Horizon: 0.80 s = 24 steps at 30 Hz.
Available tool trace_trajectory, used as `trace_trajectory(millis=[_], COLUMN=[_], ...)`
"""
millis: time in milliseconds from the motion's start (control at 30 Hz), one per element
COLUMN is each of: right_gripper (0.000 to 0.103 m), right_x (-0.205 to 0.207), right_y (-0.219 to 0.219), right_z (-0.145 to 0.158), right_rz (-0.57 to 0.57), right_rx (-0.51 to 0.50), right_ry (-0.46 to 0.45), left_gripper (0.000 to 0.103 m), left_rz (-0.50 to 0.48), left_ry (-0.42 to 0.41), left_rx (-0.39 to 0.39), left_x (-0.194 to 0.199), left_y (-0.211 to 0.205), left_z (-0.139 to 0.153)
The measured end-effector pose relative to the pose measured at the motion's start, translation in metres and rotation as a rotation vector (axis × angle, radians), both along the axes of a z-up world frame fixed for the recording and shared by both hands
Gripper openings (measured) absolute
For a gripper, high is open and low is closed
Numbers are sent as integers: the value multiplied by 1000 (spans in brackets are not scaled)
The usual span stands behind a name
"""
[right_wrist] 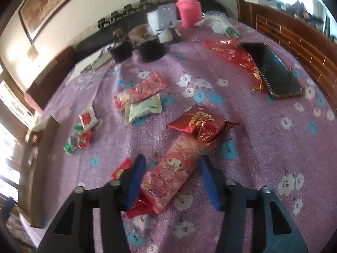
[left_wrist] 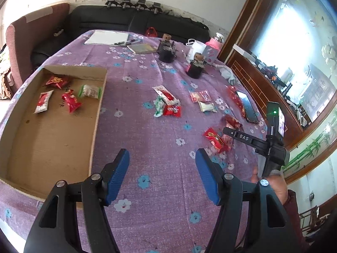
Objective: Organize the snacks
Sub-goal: 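Grasp red black-label candy with left tool while right tool grasps pink cartoon packet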
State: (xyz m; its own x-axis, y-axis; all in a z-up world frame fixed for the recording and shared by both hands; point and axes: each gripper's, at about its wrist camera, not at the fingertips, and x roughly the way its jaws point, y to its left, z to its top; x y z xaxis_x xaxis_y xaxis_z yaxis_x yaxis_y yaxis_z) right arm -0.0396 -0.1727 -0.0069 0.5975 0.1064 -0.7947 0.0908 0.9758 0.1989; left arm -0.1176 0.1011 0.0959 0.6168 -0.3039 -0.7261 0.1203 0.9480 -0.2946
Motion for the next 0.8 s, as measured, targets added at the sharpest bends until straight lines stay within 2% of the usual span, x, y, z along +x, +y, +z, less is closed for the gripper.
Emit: trace_trajectory(millis=[133,367,500,767,800], right_gripper=[31,31,31,34,34], right_x=[-13,-39,-42,-41,-41], right_y=[-11,-42,-48,-49,-49], right_z=[3,1,1,-3,-4], right_rz=[-7,19,37,50,49], right_rx=[-32,-2,25,52,55], right_ry=[7,25,15,7,6], left_gripper=[64,64,64,63,60], left_rz=[-60,-168,-194,-204,-207], left_ry=[34,148,227,210,203], left_rx=[-3,-35,-65,64,77], left_x=[14,57,84,108,108], left_y=[-23,-91,-126,-162,-165], left_z=[-3,-33,-57,-77,-78])
